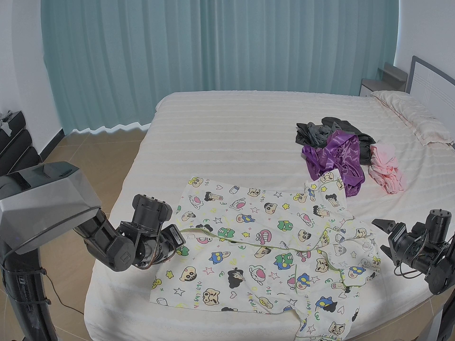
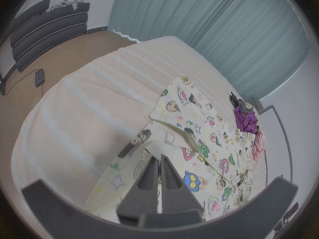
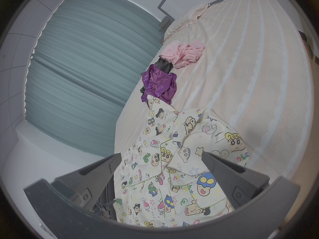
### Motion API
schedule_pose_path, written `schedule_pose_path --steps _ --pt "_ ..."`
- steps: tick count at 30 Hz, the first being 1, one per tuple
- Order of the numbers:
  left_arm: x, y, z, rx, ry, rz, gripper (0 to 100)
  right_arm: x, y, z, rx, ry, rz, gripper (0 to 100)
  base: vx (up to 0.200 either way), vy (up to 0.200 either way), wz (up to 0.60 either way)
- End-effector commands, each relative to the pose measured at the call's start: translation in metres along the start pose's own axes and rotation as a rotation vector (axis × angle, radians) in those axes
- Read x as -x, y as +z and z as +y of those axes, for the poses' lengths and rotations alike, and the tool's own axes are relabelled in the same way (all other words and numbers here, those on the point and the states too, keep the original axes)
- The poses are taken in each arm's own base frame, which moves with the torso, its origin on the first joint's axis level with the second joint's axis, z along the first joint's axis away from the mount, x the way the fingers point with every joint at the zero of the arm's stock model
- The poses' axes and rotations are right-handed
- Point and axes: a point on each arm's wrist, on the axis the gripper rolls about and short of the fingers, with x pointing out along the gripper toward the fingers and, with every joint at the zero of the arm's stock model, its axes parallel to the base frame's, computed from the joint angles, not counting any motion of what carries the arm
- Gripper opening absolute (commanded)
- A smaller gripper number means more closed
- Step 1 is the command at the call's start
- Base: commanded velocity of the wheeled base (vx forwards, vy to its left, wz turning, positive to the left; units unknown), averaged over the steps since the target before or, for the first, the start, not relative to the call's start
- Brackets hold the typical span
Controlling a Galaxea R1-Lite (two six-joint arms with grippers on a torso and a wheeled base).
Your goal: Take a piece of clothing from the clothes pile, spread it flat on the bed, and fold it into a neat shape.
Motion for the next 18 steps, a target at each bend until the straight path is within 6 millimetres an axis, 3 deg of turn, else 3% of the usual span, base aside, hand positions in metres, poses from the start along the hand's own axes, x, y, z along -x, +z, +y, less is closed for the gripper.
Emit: schedule_pose_path --steps 1,7,8,14,16,18 --pt "-0.016 -0.001 0.014 -0.005 0.026 -0.006 0 0.003 -0.003 -0.002 -0.004 -0.013 0.009 100 0.000 0.000 0.00" --pt "-0.019 0.007 0.021 0.014 0.035 -0.025 0 0.003 -0.003 -0.003 -0.003 -0.015 0.011 100 0.000 0.000 0.00" --pt "-0.020 0.009 0.023 0.020 0.038 -0.030 100 0.003 -0.003 -0.003 -0.003 -0.015 0.011 100 0.000 0.000 0.00" --pt "-0.018 0.024 0.034 0.047 0.055 -0.060 100 0.004 -0.005 -0.005 0.008 -0.056 0.018 100 0.000 0.000 0.00" --pt "0.001 0.042 0.037 0.083 0.020 -0.084 100 0.005 -0.008 -0.009 0.055 -0.101 0.044 100 0.000 0.000 0.00" --pt "0.019 0.047 0.041 0.099 -0.021 -0.066 100 0.005 -0.010 -0.011 0.082 -0.123 0.063 100 0.000 0.000 0.00"
